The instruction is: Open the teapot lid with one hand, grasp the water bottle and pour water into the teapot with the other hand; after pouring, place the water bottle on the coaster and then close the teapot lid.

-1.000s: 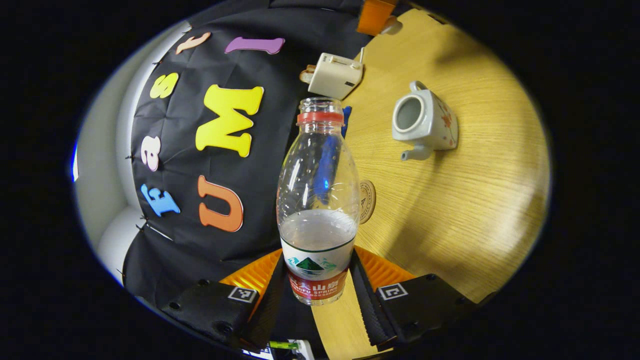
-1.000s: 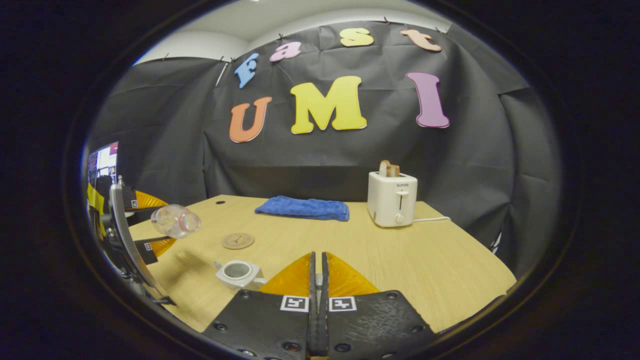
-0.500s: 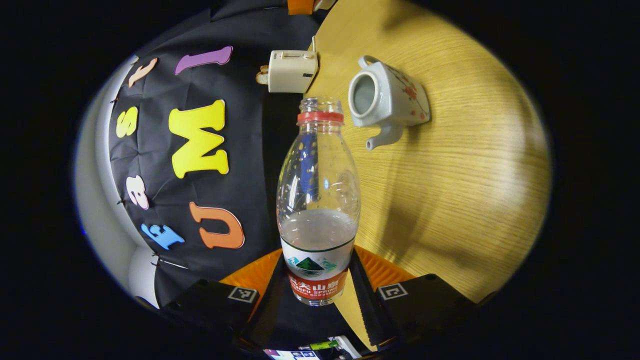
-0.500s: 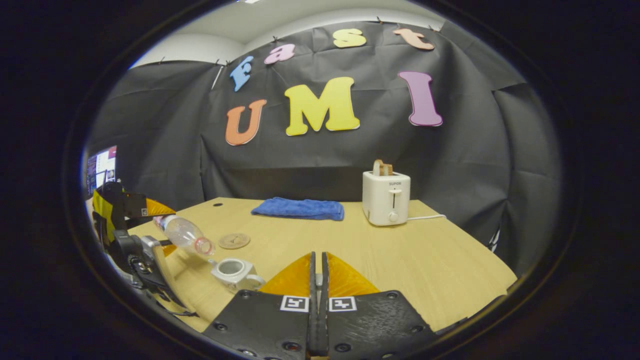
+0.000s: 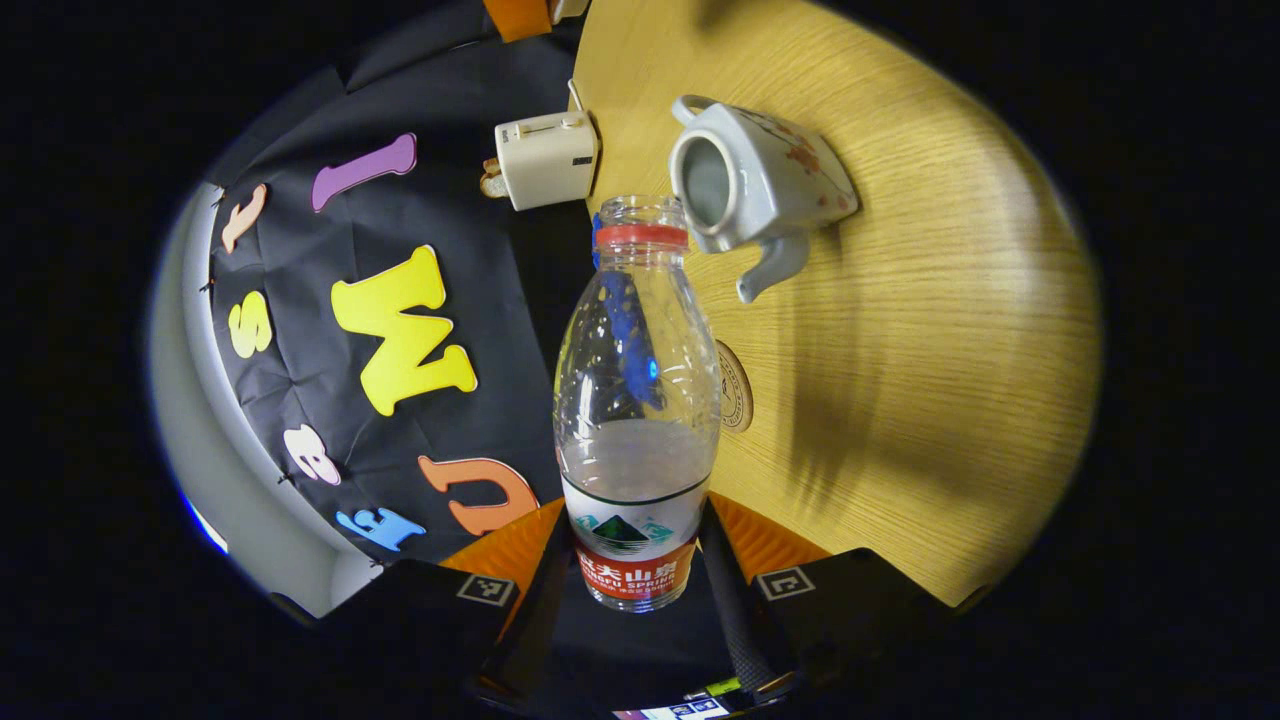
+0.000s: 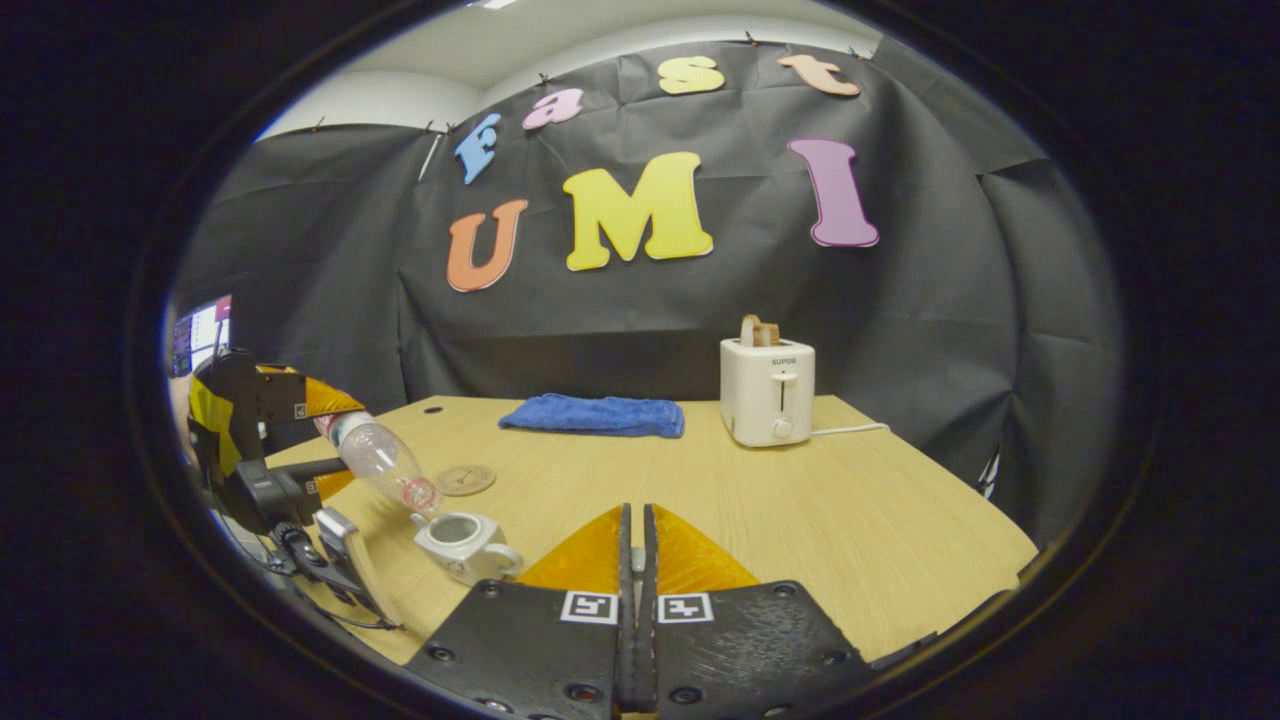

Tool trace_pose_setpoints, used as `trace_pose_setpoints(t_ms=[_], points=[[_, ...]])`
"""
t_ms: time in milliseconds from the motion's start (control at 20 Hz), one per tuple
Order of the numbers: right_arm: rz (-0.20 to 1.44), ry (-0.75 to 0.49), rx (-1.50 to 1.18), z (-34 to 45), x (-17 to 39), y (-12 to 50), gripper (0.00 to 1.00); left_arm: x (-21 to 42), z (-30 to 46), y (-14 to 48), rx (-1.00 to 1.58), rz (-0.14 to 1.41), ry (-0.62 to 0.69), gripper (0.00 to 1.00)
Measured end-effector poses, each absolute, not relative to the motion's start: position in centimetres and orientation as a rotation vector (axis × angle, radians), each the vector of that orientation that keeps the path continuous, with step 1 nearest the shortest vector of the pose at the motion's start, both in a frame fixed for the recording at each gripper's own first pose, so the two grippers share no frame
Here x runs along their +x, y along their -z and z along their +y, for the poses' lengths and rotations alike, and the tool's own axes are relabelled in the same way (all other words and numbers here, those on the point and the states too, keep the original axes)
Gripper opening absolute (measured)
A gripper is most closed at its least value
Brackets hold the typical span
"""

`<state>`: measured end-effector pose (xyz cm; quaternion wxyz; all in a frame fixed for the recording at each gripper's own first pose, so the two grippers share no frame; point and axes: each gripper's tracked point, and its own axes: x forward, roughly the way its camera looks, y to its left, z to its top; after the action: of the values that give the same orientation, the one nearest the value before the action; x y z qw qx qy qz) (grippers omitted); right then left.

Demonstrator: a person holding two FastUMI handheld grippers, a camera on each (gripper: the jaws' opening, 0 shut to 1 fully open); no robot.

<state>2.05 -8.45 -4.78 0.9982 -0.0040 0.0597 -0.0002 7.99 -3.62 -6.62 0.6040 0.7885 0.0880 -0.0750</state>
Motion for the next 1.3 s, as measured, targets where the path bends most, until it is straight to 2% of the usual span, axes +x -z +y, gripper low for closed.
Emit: trace_pose_setpoints(t_ms=[850,950,1000,1300], points=[[0.12,0.002,-0.006,-8.8,1.8,4.9,0.0,9.0,-5.1,4.6,1.981,0.143,0.129,0.72],[0.118,0.003,-0.005,-8.8,1.7,4.9,0.0,8.8,-5.4,4.3,1.998,0.122,0.119,0.76],[0.118,0.002,-0.004,-8.9,1.7,4.9,0.0,8.9,-5.5,4.3,2.006,0.121,0.123,0.72],[0.12,-0.007,0.009,-8.8,1.9,5.0,0.0,8.8,-6.0,3.7,2.059,0.102,0.099,0.72]])
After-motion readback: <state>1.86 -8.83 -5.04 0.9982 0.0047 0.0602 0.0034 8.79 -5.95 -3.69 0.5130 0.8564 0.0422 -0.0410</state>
